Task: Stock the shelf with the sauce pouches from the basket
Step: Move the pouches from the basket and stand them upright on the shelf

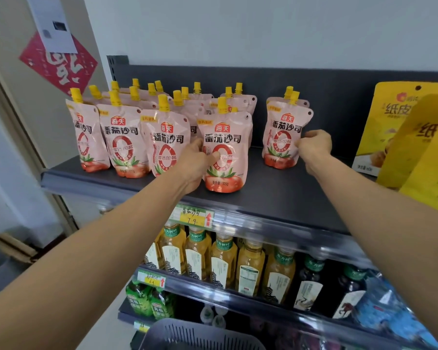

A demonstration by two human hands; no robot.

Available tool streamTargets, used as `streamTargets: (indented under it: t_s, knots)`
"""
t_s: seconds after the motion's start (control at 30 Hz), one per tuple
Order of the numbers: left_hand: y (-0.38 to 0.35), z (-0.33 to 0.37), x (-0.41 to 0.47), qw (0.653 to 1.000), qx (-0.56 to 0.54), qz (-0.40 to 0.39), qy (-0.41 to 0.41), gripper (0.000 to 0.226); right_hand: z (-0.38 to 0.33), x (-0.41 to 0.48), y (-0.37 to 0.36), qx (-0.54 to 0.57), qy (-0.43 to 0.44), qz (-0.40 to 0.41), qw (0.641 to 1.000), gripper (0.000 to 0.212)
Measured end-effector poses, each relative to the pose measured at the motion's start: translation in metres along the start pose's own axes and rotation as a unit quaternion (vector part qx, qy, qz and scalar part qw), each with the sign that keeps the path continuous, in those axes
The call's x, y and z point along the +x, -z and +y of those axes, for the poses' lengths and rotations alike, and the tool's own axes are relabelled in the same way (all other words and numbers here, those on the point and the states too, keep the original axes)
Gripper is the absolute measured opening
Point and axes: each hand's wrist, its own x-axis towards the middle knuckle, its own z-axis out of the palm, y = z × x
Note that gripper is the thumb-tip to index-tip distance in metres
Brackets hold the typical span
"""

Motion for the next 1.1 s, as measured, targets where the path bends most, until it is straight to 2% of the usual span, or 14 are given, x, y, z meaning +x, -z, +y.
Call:
streamTargets:
  t_s: [0.37, 0.77, 1.0, 1.1]
  knots:
    - [0.001, 0.003, -0.008, 0.998, 0.057, 0.01, -0.011, 0.04, -0.017, -0.029, 0.009, -0.026, 0.04, 0.021, 0.999, 0.027]
    - [0.011, 0.022, -0.025, 0.99, 0.137, -0.003, -0.033, 0.04, -0.039, -0.083, 0.001, -0.084, 0.144, -0.054, 0.985, 0.022]
    - [0.026, 0.029, -0.039, 0.972, 0.226, 0.027, -0.055, 0.043, -0.046, -0.109, 0.004, -0.077, 0.154, -0.048, 0.984, 0.021]
    - [0.031, 0.033, -0.045, 0.964, 0.251, 0.024, -0.078, 0.034, -0.047, -0.123, 0.008, -0.086, 0.168, -0.048, 0.981, 0.019]
